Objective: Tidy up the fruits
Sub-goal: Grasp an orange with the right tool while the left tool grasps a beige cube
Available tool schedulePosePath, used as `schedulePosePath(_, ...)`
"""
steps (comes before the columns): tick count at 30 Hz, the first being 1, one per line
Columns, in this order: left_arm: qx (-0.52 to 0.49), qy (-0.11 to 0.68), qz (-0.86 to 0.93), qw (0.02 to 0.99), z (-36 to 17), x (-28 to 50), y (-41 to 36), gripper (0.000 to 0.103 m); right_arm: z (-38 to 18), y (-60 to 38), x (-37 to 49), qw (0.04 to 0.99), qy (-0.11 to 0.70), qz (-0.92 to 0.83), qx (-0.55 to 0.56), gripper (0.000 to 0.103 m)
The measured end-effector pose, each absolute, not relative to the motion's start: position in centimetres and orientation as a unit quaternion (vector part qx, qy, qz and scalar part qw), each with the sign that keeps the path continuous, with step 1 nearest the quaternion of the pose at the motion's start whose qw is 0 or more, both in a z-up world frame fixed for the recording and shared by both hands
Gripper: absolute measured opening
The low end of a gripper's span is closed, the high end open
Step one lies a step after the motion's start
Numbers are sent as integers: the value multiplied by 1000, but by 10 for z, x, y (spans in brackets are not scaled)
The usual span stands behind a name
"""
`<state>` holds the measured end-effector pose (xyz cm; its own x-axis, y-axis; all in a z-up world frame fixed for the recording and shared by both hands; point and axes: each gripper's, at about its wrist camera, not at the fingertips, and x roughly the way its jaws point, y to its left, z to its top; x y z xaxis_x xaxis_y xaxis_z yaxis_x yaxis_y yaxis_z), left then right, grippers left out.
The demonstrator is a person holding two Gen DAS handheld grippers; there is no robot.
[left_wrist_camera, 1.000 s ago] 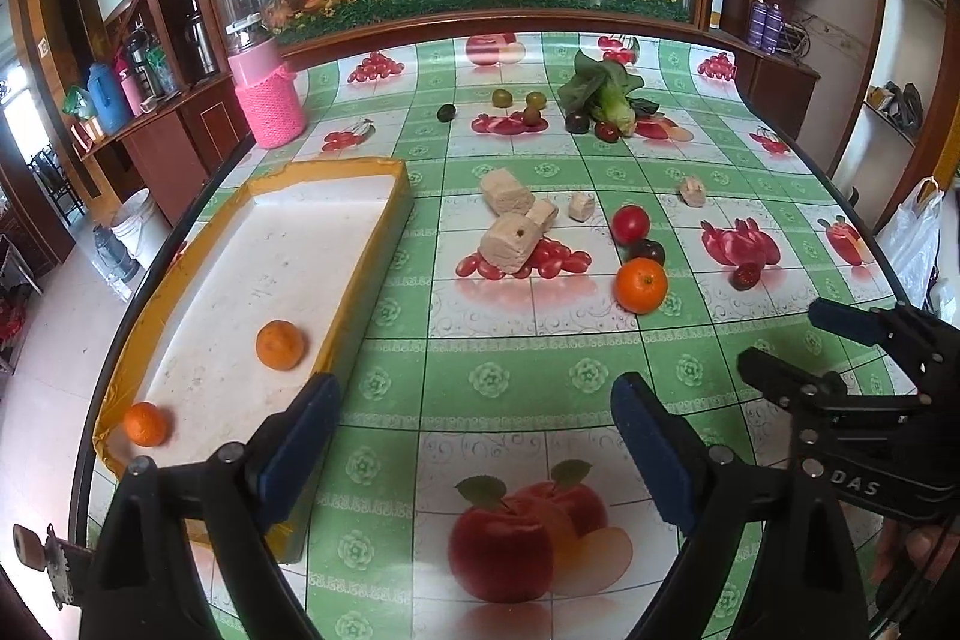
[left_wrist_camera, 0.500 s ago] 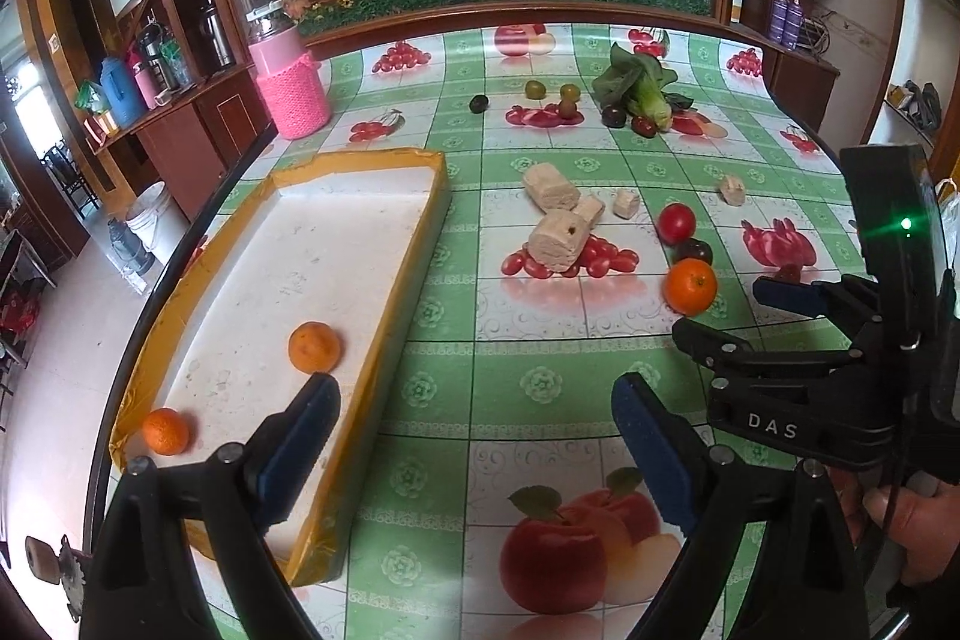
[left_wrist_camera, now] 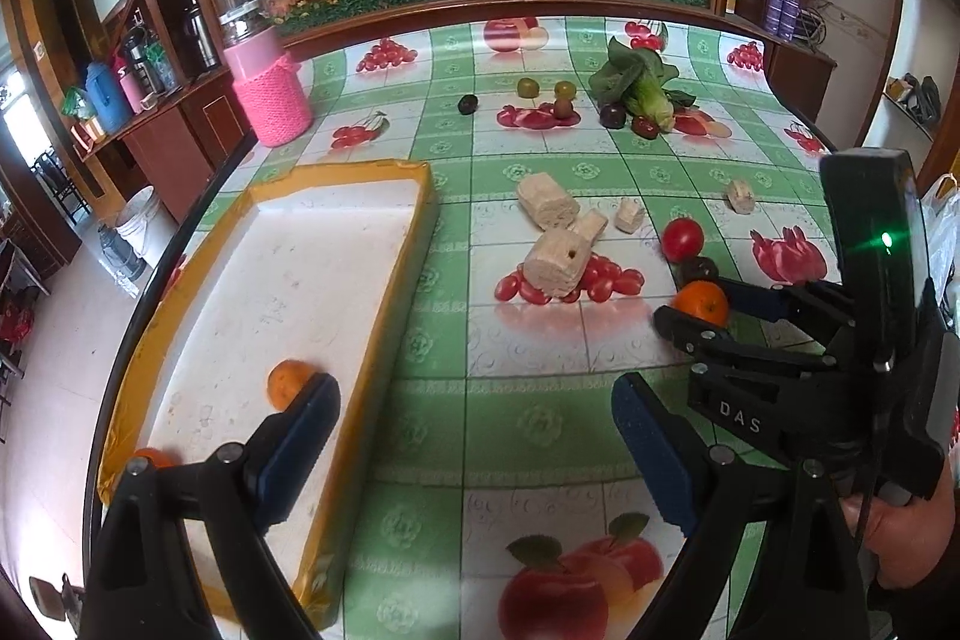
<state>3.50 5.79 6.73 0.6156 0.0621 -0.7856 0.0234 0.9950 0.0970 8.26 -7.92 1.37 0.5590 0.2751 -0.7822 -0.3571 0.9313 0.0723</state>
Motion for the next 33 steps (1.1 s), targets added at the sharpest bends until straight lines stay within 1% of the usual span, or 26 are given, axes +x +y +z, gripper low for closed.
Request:
schedulePosePath(3, 52, 445, -2, 894, 65, 53, 50, 94, 15, -88, 80, 879, 436, 190, -38, 39)
schedulePosePath(4, 53, 446, -6, 893, 63, 59, 47, 94, 17, -93, 78, 880, 435, 190, -34, 35)
schedulePosePath(12, 75, 473, -26, 877, 38, 114, 22, 93, 27, -128, 63, 885, 430, 178, -3, 35)
schedulePosePath(13, 77, 478, -25, 875, 34, 120, 21, 89, 27, -132, 62, 885, 431, 178, 0, 35)
schedulePosePath(14, 77, 482, -27, 873, 30, 125, 20, 80, 28, -134, 61, 885, 431, 178, 3, 35)
schedulePosePath(15, 75, 486, -32, 870, 25, 129, 19, 75, 28, -136, 60, 885, 431, 178, 6, 35)
schedulePosePath(16, 74, 493, -36, 866, 20, 133, 19, 62, 28, -138, 60, 884, 432, 177, 9, 35)
schedulePosePath(17, 70, 501, -39, 862, 15, 137, 20, 44, 28, -139, 59, 884, 432, 177, 11, 35)
schedulePosePath(19, 47, 495, -51, 866, 15, 137, 25, 42, 28, -142, 58, 884, 433, 176, 15, 35)
schedulePosePath(24, 30, 491, -62, 869, 21, 124, 29, 42, 29, -146, 56, 885, 433, 171, 18, 35)
schedulePosePath(33, -7, 471, -93, 877, 50, 69, 32, 42, 41, -155, 37, 891, 427, 155, 18, 35)
